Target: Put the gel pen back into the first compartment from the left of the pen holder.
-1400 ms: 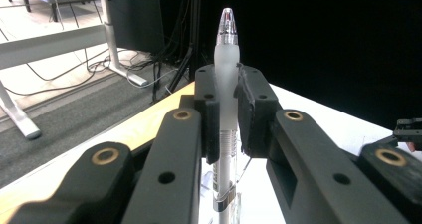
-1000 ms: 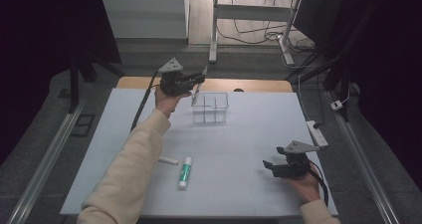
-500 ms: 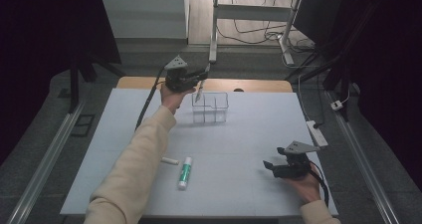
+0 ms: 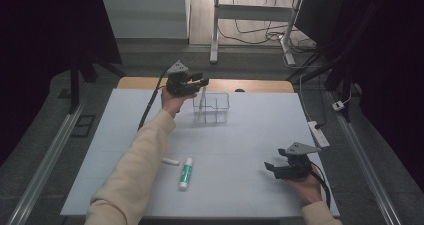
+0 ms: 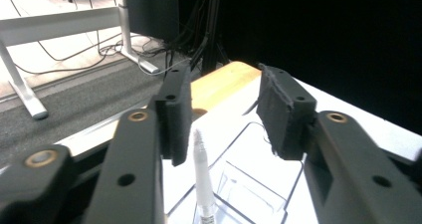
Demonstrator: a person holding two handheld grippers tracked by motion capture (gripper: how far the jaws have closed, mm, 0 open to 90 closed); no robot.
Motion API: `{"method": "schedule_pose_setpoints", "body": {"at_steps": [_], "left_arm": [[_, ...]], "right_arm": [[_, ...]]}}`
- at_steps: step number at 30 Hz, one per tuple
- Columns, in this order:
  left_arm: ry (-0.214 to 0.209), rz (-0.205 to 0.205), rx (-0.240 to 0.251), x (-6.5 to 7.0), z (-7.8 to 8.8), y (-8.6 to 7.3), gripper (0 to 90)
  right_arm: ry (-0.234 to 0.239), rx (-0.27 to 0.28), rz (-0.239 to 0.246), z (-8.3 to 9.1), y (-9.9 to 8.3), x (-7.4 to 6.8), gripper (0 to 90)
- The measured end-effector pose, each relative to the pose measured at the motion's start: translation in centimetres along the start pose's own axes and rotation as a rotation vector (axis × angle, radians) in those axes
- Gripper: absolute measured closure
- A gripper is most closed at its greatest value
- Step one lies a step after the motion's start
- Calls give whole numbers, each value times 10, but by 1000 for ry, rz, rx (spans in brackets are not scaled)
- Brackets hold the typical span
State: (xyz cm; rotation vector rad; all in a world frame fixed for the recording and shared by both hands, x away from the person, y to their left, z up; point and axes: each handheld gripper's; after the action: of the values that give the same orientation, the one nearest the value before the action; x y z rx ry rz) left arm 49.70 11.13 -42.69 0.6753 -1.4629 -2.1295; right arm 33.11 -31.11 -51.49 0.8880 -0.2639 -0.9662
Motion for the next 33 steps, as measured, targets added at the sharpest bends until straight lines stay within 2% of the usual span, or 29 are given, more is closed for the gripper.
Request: {"method": "schedule_pose_setpoints", "body": {"at_steps": [4,14,19,27,33], "left_arm": [[-2,-27,-17,4,4,0,507],[-28,-30,-52,6,16,-6,504],[-59,-35,-67,7,22,-10,506],[-106,-88,-117,15,35,-16,511],[-132,-109,-118,22,45,-17,511]], "right_arm": [[0,2,-1,0,0,0,194],[1,1,1,0,0,-1,194],[0,2,3,1,0,-1,194],[-1,2,4,0,0,-1,194],[2,3,5,1,0,-1,195]]}}
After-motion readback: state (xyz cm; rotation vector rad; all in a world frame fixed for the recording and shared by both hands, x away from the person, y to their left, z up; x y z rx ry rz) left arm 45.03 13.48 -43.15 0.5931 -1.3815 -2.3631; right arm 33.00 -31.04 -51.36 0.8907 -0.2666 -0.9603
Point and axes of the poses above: each handheld gripper's, and its own axes: z roughly backward along the jaws, y roughly out of its top, x roughly to its right, and after that the axes turned 15 degrees about -z, right-handed
